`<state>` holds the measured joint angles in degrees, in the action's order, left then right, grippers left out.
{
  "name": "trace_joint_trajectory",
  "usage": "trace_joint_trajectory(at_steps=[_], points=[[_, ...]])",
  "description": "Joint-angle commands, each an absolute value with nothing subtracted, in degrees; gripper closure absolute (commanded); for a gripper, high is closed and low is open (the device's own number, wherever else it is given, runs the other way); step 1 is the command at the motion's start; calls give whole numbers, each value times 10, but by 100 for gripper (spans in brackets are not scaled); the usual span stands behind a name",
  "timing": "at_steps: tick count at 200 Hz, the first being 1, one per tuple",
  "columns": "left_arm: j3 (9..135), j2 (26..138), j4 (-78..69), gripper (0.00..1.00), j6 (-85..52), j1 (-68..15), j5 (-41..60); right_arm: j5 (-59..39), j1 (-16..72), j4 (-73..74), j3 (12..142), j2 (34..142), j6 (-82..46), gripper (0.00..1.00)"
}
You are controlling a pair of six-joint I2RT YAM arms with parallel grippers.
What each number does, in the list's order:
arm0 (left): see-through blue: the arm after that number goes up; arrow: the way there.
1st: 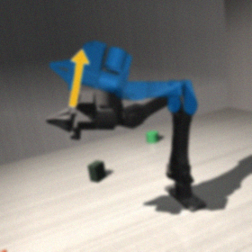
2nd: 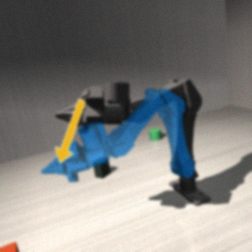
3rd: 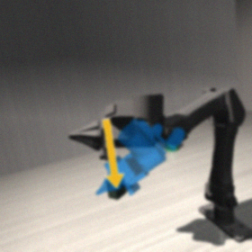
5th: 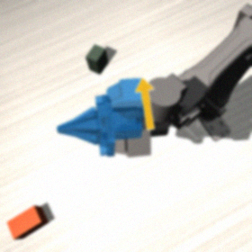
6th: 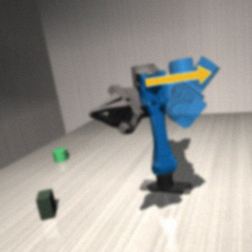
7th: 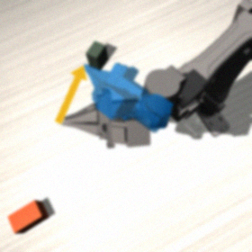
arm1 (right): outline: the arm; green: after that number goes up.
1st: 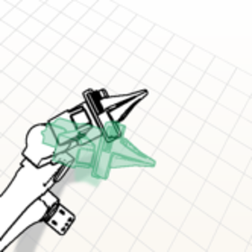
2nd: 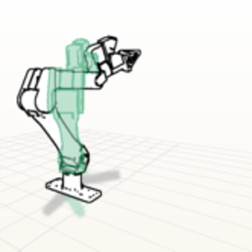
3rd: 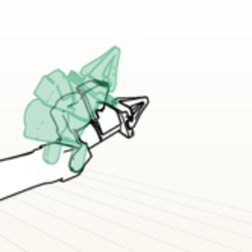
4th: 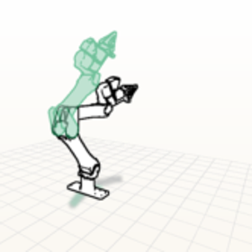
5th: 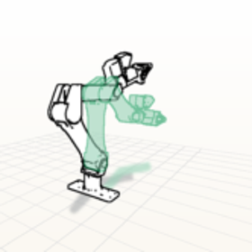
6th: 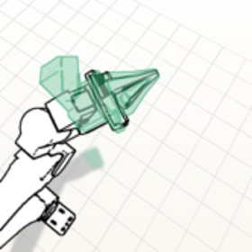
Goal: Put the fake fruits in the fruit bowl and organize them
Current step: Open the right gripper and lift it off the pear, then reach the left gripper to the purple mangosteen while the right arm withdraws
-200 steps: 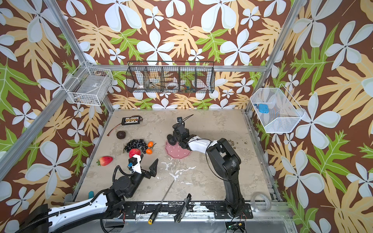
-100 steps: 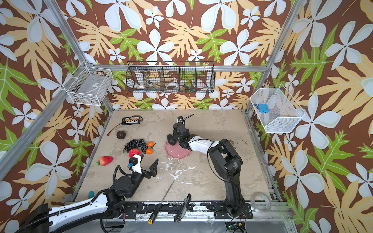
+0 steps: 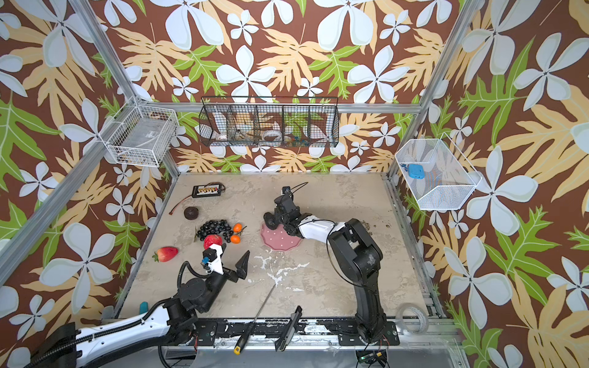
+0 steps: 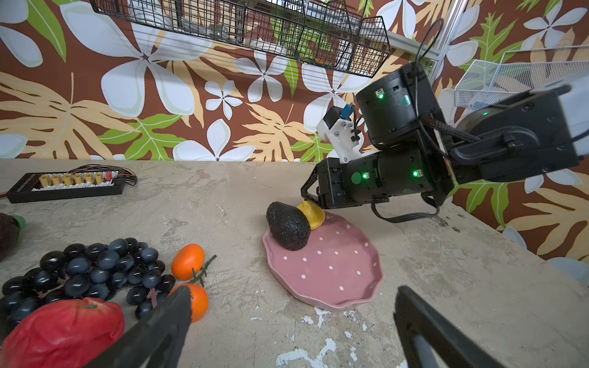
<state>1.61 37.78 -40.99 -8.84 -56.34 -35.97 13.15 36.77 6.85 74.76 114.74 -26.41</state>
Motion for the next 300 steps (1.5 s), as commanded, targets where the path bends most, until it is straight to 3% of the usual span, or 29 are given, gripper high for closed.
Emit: trace_joint_trajectory(at_steps=[1,40,130,154,191,243,300], points=[[18,379,-430,0,-86,-563,-367,100,364,63,748,1136,-280,54],[18,380,-431,0,-86,-563,-366,49,349,64,752,1133,-299,43],[32,410,-423,0,-94,-561,-363,69,349,38,748,1094,-282,32],[75,419,-363,0,-108,-540,-320,58,351,34,717,1018,-280,31],[180,480,-265,0,-175,-526,-396,58,356,-16,664,893,-251,30],[356,610,-99,0,-239,-467,-369,45,356,-48,504,658,-247,29],[470,723,8,0,-328,-331,-340,44,356,-118,406,470,-257,28]])
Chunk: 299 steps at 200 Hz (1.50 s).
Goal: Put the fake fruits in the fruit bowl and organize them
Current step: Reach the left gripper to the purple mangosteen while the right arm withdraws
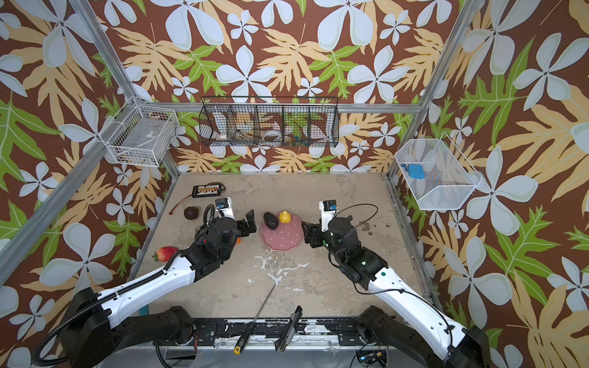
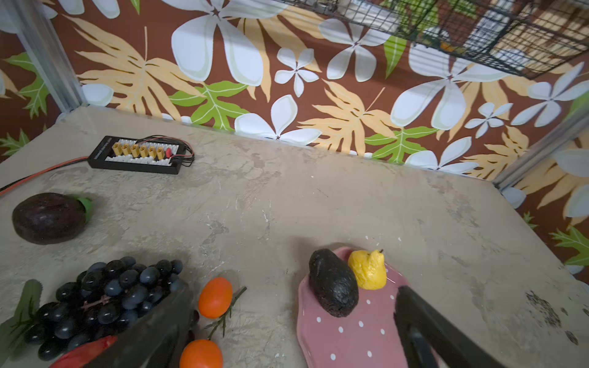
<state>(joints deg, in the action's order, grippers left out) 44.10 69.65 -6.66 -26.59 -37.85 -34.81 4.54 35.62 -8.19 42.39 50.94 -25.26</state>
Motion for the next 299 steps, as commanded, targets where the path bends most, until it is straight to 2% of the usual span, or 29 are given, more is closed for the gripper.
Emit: trace_joint_trajectory(at_steps=[1,71,123,180,262,299], points=[[471,724,10,0,-330,-328,-340,44,356,-120,404,465,-256,28],[620,897,90,0,-301,-142,-358,28,356,-154,325,361,-266,27],[689,1012,107,0,-258,-65,-314,12,356,-151,300,325,-263,26],[797,1145,175,0,-264,-14,-281,-1,355,-135,302,337,-249,26],[808,1144,176,0,-265,-2,-290,-7,355,-129,297,346,-249,26],[831,1150,193,0,-253,0,-344,-8,355,-130,297,349,-249,26]])
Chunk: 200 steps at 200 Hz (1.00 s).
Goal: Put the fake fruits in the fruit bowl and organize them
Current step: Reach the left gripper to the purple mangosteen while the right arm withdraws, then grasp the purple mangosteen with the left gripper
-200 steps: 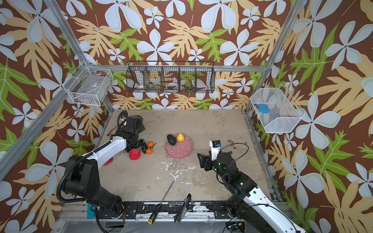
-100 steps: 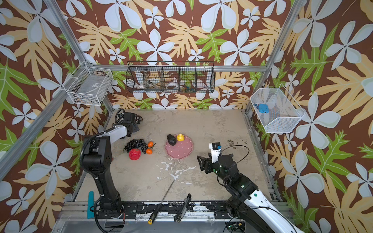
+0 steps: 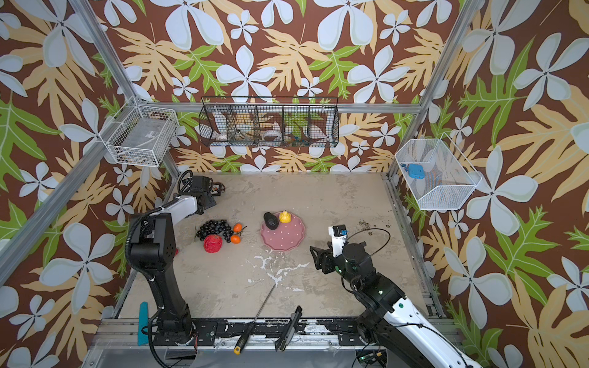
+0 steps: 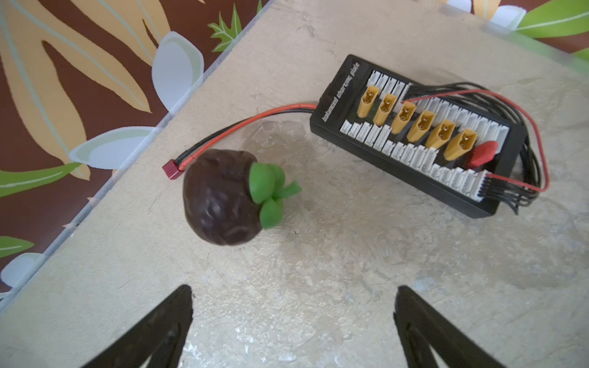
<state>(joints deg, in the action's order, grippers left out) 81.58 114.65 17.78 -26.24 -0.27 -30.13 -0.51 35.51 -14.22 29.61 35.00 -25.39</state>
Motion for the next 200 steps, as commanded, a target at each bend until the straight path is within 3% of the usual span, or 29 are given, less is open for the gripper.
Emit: trace_joint_trajectory(at_steps=[1,32,132,200], points=[[832,1150,193,0,-252,0,-345,-8,355,-129,297,349,-249,26],[850,1171,201,0,-246,7,-360,-7,355,-130,297,348,-249,26],[904,1230,209,0,-237,40,-259,-12,355,-128,295,350,-249,26],[831,1176,180,0,-270,40,-192,-13,354,-127,296,359,-248,26]])
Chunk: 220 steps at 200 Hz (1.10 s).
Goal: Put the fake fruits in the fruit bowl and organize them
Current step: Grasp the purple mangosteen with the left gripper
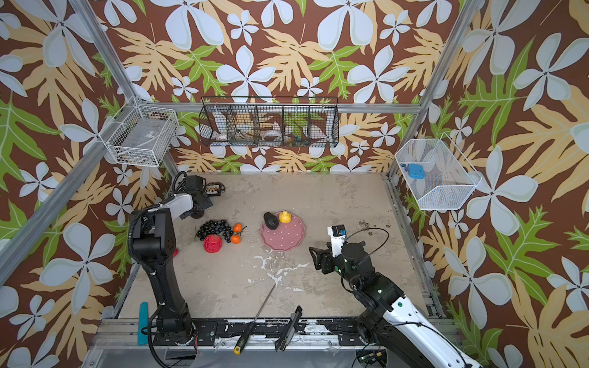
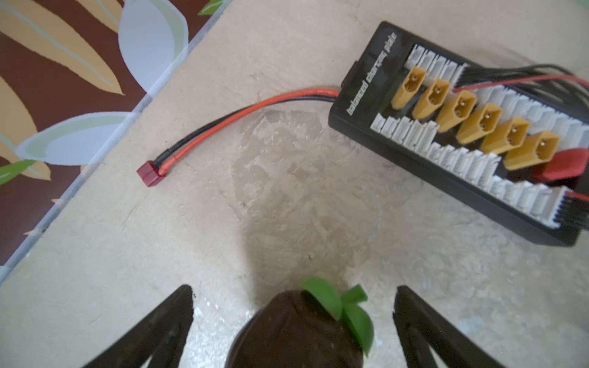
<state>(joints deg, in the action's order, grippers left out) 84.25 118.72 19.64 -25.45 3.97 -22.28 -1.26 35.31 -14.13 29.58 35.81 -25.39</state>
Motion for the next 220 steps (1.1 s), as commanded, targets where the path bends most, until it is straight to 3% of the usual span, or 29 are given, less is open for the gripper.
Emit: trace_joint_trajectory(at_steps=[1,95,163,220], points=[[832,1176,181,0,-270,40,-192,-13,354,-127,296,359,-248,26],[811,1181,172,11,-284,31,-168,-17,354,-130,296,364,-248,26],[775,1161,135,28,-293,30,-159,-20,354,-131,295,365,-250,26],[772,1151,121,30,-277,25,-156,-22,354,-135,297,368,-251,26]])
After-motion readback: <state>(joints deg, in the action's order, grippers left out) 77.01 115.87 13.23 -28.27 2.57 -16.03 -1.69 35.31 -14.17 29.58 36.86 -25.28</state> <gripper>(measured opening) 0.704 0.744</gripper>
